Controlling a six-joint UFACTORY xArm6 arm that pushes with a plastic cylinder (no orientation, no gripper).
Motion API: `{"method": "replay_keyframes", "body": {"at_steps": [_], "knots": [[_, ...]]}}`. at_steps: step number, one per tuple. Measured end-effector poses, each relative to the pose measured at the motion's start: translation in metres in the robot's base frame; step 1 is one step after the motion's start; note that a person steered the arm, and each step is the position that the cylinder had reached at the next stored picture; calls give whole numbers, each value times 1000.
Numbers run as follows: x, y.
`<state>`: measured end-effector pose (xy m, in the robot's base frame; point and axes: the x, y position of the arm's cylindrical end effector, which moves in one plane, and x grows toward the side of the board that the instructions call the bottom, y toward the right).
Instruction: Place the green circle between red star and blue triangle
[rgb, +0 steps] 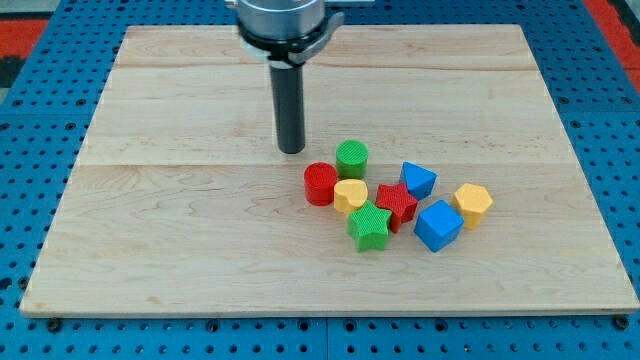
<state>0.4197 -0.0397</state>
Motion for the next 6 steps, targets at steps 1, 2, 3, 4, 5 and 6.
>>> {"method": "replay_keyframes", "body": {"at_steps": [1,2,3,4,5,6], "knots": [[0,46],[21,77],[45,80],[66,94],[83,101],[73,88]]}}
